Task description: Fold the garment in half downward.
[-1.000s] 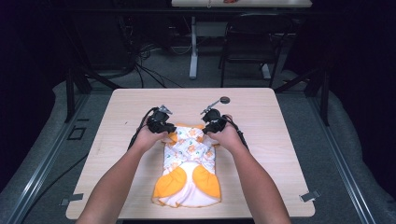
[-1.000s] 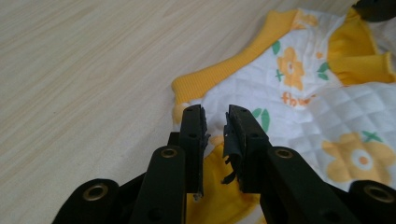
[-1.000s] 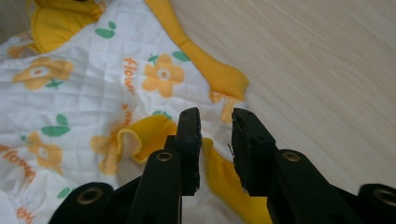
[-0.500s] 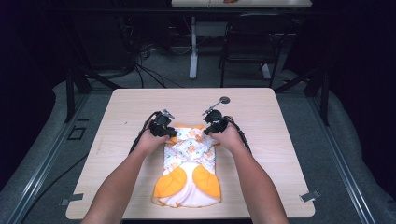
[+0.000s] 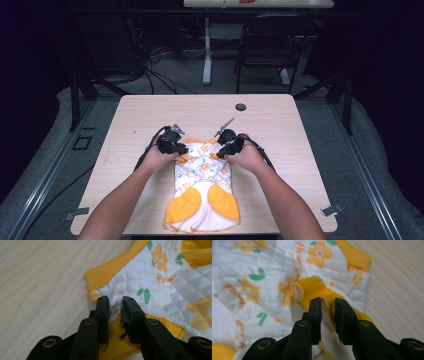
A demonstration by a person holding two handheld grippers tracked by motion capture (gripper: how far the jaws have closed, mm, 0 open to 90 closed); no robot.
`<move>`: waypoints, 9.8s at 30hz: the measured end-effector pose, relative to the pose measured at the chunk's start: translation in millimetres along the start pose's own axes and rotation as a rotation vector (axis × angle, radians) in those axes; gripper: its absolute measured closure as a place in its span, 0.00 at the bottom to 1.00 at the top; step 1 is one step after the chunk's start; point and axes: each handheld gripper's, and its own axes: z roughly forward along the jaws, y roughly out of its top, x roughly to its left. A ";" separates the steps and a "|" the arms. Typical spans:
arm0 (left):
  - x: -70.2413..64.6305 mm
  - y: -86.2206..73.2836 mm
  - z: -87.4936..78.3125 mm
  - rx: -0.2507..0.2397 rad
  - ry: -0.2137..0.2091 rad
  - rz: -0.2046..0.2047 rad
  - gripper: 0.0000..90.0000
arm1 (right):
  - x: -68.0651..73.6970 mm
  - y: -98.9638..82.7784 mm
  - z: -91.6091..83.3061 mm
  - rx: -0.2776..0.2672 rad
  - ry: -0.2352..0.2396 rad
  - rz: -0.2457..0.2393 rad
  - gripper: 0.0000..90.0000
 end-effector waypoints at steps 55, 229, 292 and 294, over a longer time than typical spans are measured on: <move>10.1 7.9 -3.6 -0.020 0.042 -0.054 0.95 | -21.2 11.0 11.6 -0.069 -0.101 0.097 0.99; -72.9 -70.8 -55.1 -0.083 -0.151 0.097 1.00 | 82.3 -55.9 -7.1 -0.057 0.059 -0.107 1.00; -32.5 -58.6 -48.2 -0.207 -0.077 -0.097 0.98 | 38.1 -44.1 -21.5 -0.179 -0.027 0.038 0.97; -34.3 -59.5 -54.3 -0.204 -0.073 -0.092 0.97 | 38.6 -46.7 -28.3 -0.182 -0.031 0.037 0.96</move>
